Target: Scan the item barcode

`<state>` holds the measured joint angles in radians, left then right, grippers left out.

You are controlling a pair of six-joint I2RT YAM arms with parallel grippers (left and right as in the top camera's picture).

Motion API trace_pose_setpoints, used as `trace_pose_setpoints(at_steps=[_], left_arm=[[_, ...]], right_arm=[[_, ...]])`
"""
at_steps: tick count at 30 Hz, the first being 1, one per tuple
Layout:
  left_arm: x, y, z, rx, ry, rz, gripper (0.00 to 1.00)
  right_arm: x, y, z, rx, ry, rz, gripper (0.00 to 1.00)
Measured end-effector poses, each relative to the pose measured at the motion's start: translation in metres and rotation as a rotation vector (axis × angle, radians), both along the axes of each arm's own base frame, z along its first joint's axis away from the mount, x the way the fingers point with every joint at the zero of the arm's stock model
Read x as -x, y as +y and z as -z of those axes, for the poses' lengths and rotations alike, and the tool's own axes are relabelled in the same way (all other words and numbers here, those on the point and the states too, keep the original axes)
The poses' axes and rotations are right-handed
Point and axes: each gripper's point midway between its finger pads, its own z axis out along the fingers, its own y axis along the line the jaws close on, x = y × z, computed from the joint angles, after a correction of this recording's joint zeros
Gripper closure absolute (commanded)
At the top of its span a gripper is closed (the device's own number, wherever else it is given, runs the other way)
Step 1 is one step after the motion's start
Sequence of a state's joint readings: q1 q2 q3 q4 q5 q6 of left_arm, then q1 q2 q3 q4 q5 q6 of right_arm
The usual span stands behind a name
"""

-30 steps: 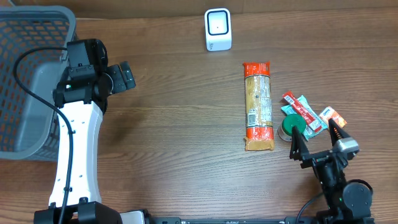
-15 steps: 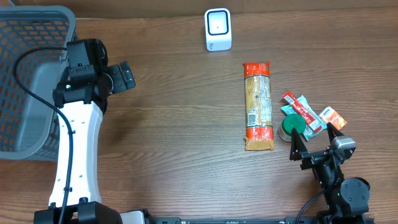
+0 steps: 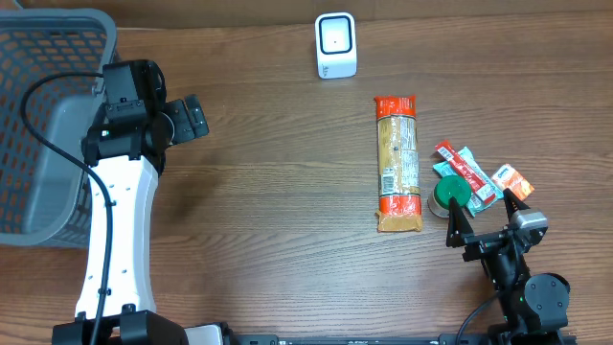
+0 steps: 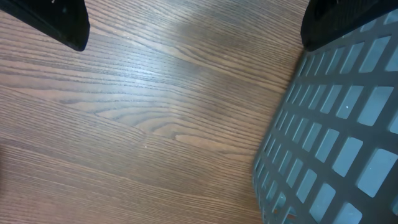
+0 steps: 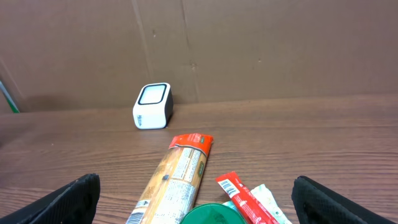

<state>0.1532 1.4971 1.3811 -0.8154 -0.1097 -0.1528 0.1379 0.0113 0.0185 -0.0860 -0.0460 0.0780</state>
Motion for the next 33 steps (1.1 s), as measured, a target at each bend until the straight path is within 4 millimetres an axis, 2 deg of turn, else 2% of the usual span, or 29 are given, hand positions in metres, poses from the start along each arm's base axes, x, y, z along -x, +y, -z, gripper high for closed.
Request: trace_pose_setpoints(at_steps=[29, 31, 33], left_arm=[[0.0, 0.0, 0.0, 0.0, 0.0, 0.0, 0.0], [0.001, 0.0, -0.003, -0.001, -0.008, 0.0, 0.01], [0.006, -0.001, -0.016, -0.007, -0.043, 0.0, 0.0]], right_arm=[[0.0, 0.0, 0.0, 0.0, 0.0, 0.0, 0.0], [0.0, 0.0, 0.0, 0.0, 0.0, 0.0, 0.0], [0.0, 0.0, 0.0, 0.0, 0.0, -0.001, 0.0]])
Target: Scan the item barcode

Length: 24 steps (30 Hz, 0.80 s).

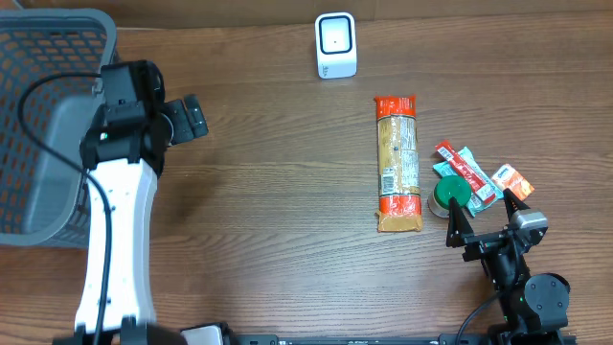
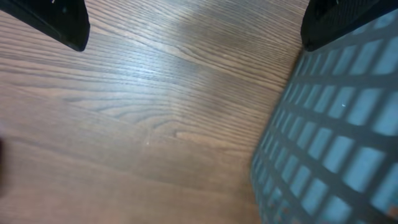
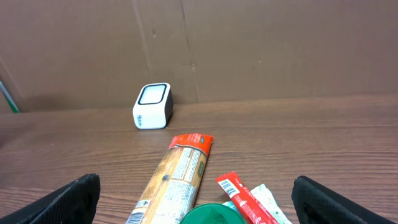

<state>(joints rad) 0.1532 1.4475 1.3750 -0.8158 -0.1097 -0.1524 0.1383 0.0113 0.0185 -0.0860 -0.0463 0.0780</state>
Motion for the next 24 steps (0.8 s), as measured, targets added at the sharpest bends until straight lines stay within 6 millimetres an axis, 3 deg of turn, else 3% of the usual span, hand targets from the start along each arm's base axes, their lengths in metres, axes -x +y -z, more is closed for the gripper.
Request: trace_pose_setpoints(at_steps=[3, 6, 8, 12, 15, 17, 24], left_arm=[[0.02, -0.003, -0.047, -0.019, -0.129, 0.0, 0.0], [0.055, -0.009, -0.11, -0.048, -0.318, 0.0, 0.0], [0.091, -0.014, -0.156, -0.072, -0.471, 0.0, 0.0], [0.14, -0.022, -0.202, -0.099, -0.642, 0.0, 0.0], [0.163, -0.025, -0.213, -0.107, -0.696, 0.0, 0.0], [0.171, -0.027, -0.209, -0.105, -0.682, 0.0, 0.0], [0.201, -0.031, -0.157, -0.084, -0.545, 0.0, 0.0]], right_arm=[[0.0, 0.0, 0.0, 0.0, 0.0, 0.0, 0.0], [0.0, 0.0, 0.0, 0.0, -0.001, 0.0, 0.0], [0.0, 0.0, 0.0, 0.0, 0.0, 0.0, 0.0], [0.0, 0.0, 0.0, 0.0, 0.0, 0.0, 0.0], [0.0, 0.0, 0.0, 0.0, 0.0, 0.0, 0.0], [0.0, 0.0, 0.0, 0.0, -0.001, 0.0, 0.0], [0.0, 0.0, 0.0, 0.0, 0.0, 0.0, 0.0]])
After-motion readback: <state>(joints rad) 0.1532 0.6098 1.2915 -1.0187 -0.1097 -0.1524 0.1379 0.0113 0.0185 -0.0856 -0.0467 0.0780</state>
